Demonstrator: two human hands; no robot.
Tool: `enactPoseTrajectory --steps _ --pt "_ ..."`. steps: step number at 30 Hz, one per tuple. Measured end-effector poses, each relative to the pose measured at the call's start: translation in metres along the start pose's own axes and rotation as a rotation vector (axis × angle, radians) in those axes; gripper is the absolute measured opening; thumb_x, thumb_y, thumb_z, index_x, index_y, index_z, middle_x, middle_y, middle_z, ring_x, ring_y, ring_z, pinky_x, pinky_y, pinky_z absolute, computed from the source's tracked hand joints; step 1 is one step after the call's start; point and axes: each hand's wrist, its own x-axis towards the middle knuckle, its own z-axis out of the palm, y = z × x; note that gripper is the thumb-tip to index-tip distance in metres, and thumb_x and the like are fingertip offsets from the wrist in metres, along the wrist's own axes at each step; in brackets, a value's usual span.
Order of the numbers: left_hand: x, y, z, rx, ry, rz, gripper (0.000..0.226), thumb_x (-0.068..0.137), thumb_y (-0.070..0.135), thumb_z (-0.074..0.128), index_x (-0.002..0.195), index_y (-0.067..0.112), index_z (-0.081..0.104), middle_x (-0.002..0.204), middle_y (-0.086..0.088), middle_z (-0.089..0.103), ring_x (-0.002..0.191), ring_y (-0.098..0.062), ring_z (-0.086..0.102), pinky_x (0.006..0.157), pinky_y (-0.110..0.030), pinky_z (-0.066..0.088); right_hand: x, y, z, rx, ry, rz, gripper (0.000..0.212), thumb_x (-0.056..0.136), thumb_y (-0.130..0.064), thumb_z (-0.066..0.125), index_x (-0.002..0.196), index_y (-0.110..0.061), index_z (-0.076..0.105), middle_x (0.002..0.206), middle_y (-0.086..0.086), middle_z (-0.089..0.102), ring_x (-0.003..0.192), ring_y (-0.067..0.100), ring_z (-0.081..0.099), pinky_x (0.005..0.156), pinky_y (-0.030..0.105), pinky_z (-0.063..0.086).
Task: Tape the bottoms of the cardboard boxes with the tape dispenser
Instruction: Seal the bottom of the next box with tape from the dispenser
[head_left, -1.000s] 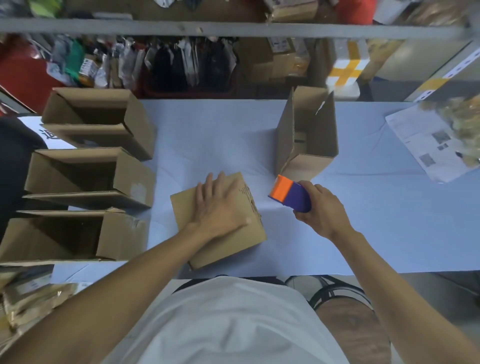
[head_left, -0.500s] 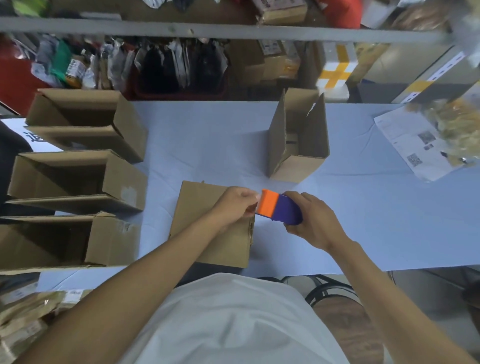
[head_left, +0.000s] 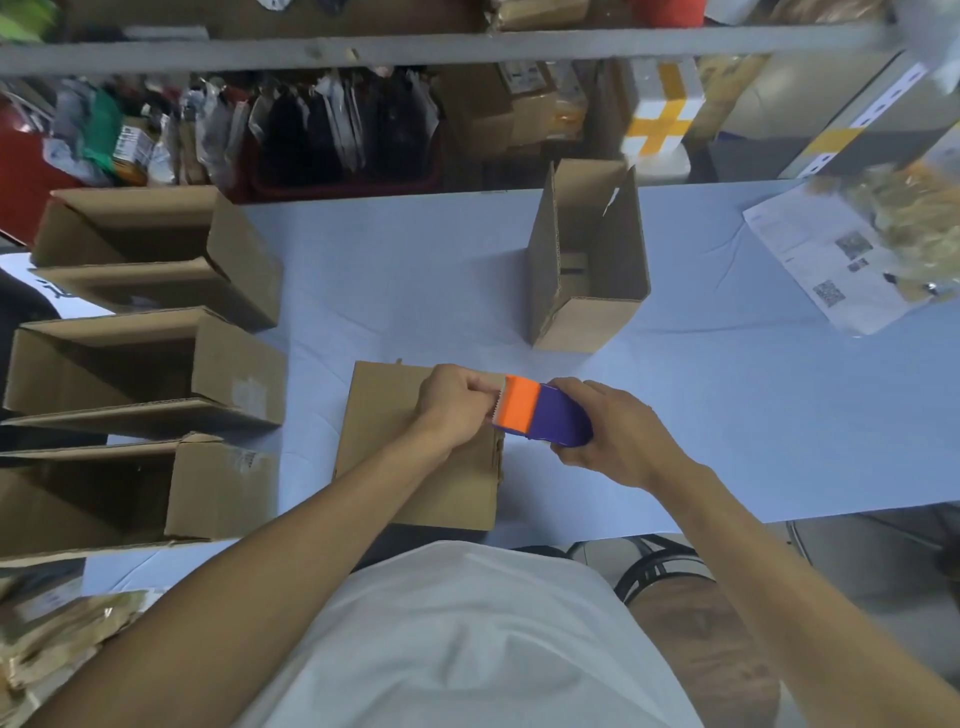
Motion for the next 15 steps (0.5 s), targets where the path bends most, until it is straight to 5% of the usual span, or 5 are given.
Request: enactPoseTrajectory --steps 4,10,15 --pt "0.000 -0.018 -0.019 0.123 0.130 0.022 0.027 0.078 0.014 0.077 0.054 0.024 0.068 0.061 0.014 0.066 0.066 -0.009 0.062 0.066 -0.020 0.047 -0.013 0.021 -0.006 -0.071 -0.113 0.080 0.058 0.073 -0.037 0.073 0.125 -0.036 0.048 0.105 -0.012 0.064 0.088 0.016 0.059 0.073 0.035 0.053" --pt "0.000 -0.026 -0.018 0.225 0.119 -0.015 0.020 0.073 0.022 0.081 0.056 0.021 0.071 0.059 0.008 0.067 0.063 -0.013 0.063 0.062 -0.019 0.048 -0.012 0.038 -0.001 -0.123 -0.164 0.101 0.056 0.073 -0.036 0.073 0.124 -0.036 0.050 0.101 -0.013 0.062 0.085 0.015 0.057 0.066 0.028 0.045" --pt "0.002 -0.024 -0.017 0.611 0.154 0.016 0.032 0.076 0.041 0.072 0.063 0.012 0.067 0.065 -0.003 0.066 0.069 -0.023 0.063 0.058 -0.030 0.050 -0.009 0.046 0.006 -0.165 -0.201 0.120 0.054 0.071 -0.035 0.073 0.120 -0.036 0.049 0.095 -0.013 0.059 0.081 0.014 0.056 0.064 0.027 0.042"
